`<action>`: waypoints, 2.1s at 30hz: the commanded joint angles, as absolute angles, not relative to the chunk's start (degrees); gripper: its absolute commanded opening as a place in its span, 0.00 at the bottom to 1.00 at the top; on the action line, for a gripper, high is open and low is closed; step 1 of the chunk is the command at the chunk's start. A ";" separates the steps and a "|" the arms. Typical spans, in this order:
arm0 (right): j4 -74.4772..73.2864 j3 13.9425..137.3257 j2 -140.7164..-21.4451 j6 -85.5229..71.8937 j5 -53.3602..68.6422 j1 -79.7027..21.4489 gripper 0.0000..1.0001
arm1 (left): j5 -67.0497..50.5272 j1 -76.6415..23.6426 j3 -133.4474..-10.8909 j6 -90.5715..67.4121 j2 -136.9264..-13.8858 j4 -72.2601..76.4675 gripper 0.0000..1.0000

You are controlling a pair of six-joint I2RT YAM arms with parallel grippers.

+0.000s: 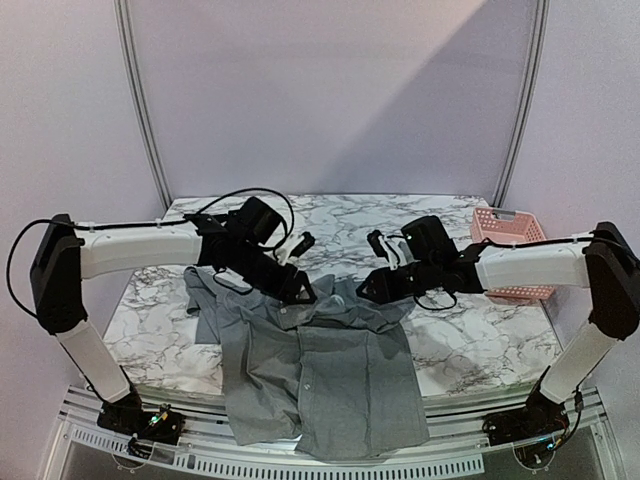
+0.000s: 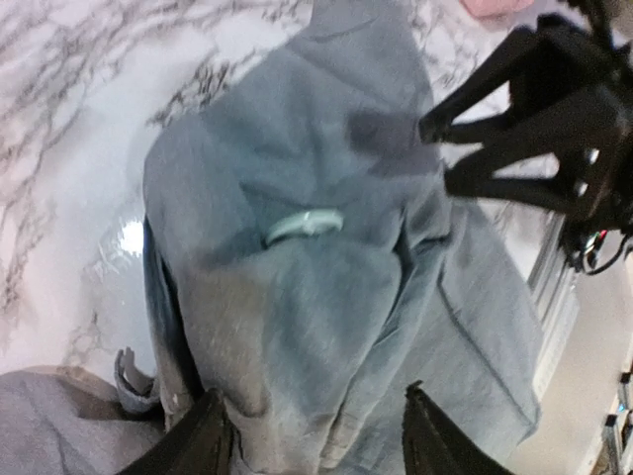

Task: Remove the brooch from the garment
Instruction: Adjust the crumpled clothing at the center of the board, then pick up the brooch from the crumpled clothing.

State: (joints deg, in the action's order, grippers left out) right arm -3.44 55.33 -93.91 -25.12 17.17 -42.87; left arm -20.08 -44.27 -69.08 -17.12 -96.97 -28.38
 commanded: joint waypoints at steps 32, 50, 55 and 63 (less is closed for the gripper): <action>-6.76 67.15 -107.29 -19.45 17.86 -46.00 0.27 | -23.34 -39.20 -78.77 -8.16 -104.77 -28.96 0.66; -6.12 67.67 -108.85 -19.18 17.26 -46.29 0.10 | -23.03 -39.21 -78.66 -8.40 -104.74 -28.83 0.66; -5.08 67.28 -109.12 -19.20 16.50 -46.40 0.01 | -23.41 -39.22 -78.25 -7.94 -104.18 -28.12 0.66; 2.55 62.24 -102.94 -19.83 13.99 -46.40 0.00 | -27.60 -39.25 -75.96 -6.72 -101.11 -23.95 0.66</action>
